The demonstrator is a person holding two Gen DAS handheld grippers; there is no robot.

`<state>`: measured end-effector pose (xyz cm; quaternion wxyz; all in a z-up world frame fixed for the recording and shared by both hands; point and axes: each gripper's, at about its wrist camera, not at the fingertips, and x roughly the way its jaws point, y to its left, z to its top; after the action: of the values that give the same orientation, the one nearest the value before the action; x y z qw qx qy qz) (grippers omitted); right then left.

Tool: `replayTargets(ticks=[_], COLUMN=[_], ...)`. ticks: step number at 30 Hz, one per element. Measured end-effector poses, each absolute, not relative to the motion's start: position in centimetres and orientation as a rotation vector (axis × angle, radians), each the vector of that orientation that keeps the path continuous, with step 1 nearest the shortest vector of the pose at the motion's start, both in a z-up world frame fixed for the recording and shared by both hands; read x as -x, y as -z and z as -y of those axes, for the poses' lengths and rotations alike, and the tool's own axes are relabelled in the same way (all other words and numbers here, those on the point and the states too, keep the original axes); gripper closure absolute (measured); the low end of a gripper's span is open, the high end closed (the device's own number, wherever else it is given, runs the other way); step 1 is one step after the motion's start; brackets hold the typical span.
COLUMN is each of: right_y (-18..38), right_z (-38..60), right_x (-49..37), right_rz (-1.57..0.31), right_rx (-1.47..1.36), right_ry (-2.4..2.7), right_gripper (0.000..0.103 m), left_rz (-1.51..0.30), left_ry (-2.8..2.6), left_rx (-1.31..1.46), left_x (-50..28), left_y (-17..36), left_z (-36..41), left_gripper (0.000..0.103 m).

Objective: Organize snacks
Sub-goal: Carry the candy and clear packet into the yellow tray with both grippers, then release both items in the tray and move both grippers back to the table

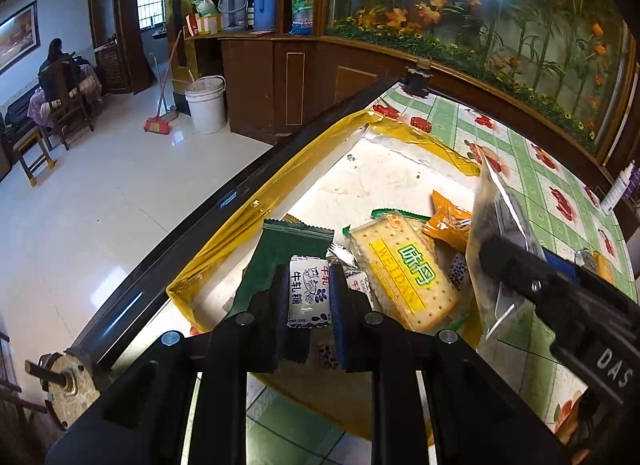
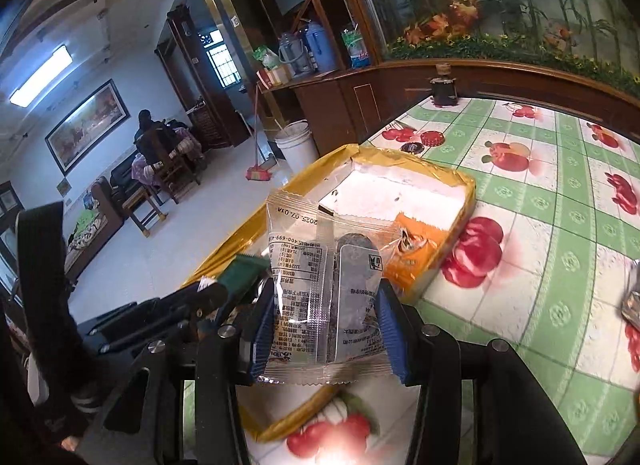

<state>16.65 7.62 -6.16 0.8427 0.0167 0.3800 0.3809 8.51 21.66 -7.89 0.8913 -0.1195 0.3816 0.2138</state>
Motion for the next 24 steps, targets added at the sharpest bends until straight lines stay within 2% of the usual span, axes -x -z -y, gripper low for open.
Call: replayTargets(ticks=[14,18,21,23,24], right_y=[7.2,7.3,7.3,6.8,6.5], right_z=[-9.8,-10.2,-10.1,-9.6,-9.3], right_x=[-18.8,-18.9,-19.0,-18.7,-18.5], right_rz=[-0.816,-0.822,-0.836,-0.819,-0.811], right_rx=[-0.018,-0.01,-0.024,-0.029,-0.033], right_ry=[-0.793,-0.785,-0.786,-0.778,-0.776], right_gripper=[0.055,0.052,0.048,0.048,0.046], left_rz=[-0.805,-0.803,-0.799,-0.796,-0.792], left_ry=[-0.453,-0.438,-0.444,-0.448,-0.452], left_rx=[0.233,0.267,0.265,0.263,0.264], left_x=[-9.6,-9.4,-9.3,-9.2,-9.0], left_y=[8.8,8.6,8.3,8.1,8.0], left_z=[-21.9,-22.2,-22.3,-22.2,-22.1], left_gripper=[0.086,0.085,0.08,0.062,0.056])
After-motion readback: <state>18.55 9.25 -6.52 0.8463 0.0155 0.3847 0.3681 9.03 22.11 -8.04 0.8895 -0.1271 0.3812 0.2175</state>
